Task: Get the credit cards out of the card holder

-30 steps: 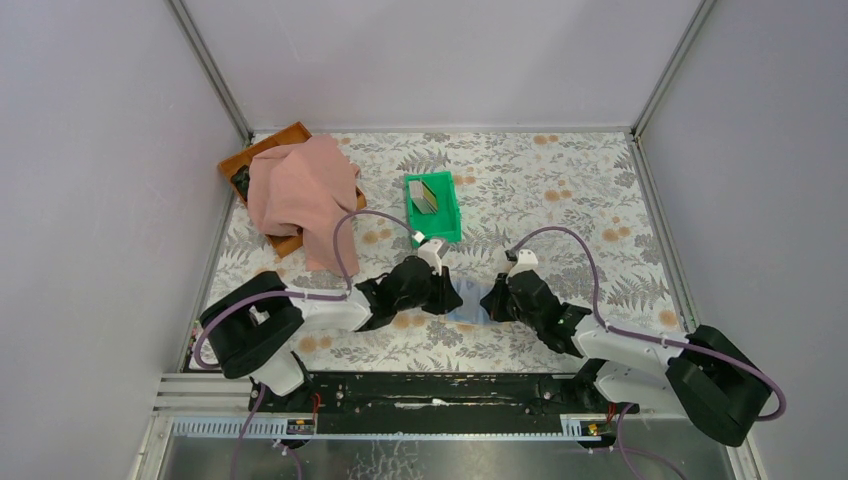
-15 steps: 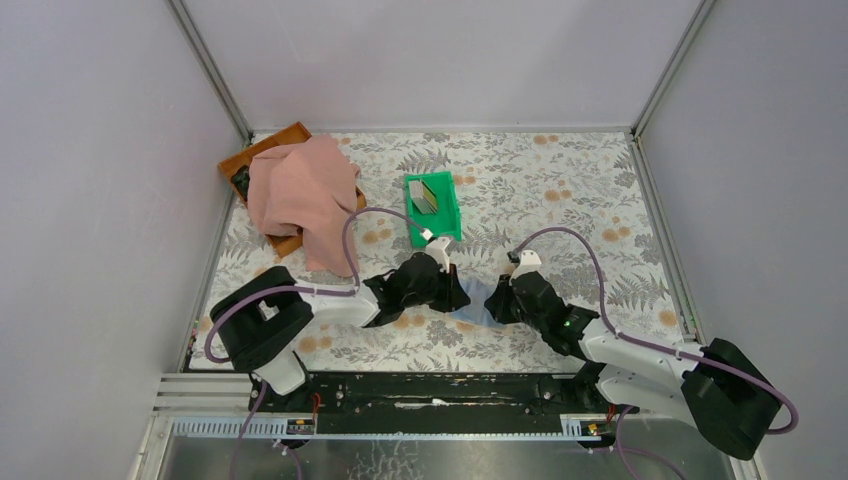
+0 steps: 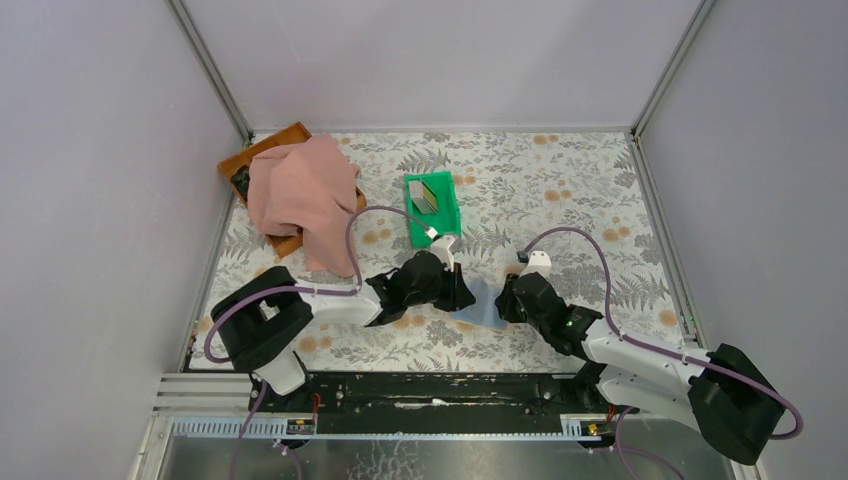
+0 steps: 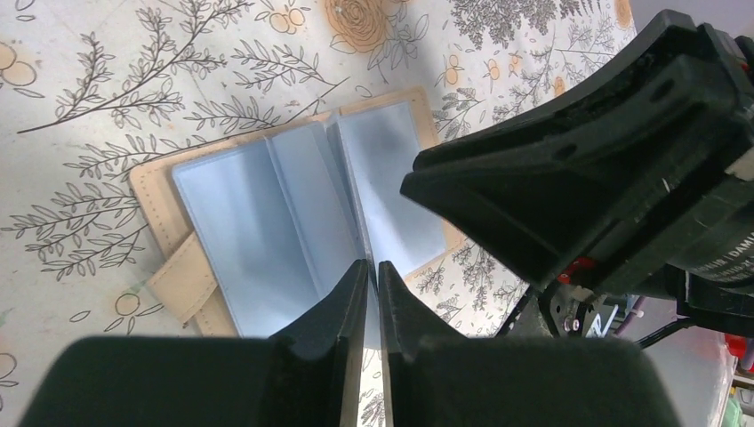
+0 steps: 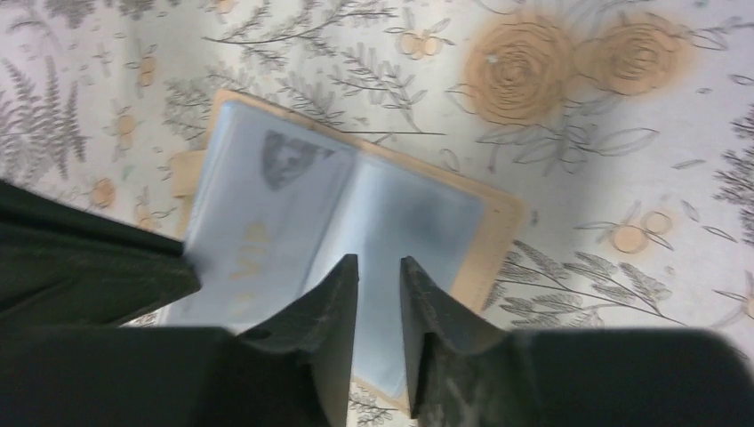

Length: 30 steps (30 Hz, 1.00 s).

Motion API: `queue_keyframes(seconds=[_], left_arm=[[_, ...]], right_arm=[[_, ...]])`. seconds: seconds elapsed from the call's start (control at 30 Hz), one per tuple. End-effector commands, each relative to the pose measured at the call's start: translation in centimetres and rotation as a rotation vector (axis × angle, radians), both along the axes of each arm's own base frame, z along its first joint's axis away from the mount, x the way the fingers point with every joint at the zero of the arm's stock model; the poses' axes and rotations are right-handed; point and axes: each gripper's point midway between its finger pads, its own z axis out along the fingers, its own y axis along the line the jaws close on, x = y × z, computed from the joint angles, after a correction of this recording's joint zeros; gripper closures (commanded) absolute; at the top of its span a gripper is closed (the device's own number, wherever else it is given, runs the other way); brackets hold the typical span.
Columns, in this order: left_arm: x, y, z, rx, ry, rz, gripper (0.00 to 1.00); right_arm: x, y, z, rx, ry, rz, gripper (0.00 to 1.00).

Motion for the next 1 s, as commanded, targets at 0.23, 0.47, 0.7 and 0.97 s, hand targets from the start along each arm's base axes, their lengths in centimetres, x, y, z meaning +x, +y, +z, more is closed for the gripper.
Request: queue_keyframes(seconds=[0.23,0.47,0.7,0.97], left_arm=[[-0.5,-2.4,1.0,-0.035,-0.009,-0.043,0.86],[-0.9,-3.0,0.7,-0.03,0.0,-0.058,0.86],[-1.1,-3.9,1.2,-0.031,-0.011,-0.075,0.87],[-1.5,-4.3,0.7,-0.019,-0.007,-0.085,0.87]], right_arm=[[0.8,-1.6,0.7,-0.019,-0.005,-0.125,0.9],[0.9,-2.0,1.5,-0.021,-0.035,-0.129,0.88],[1.1,-1.9,2.5,0.007,-0.062,-0.13,0.67],[2.3,-1.4,5.3,0.005,-0.102,-0.145,0.4]])
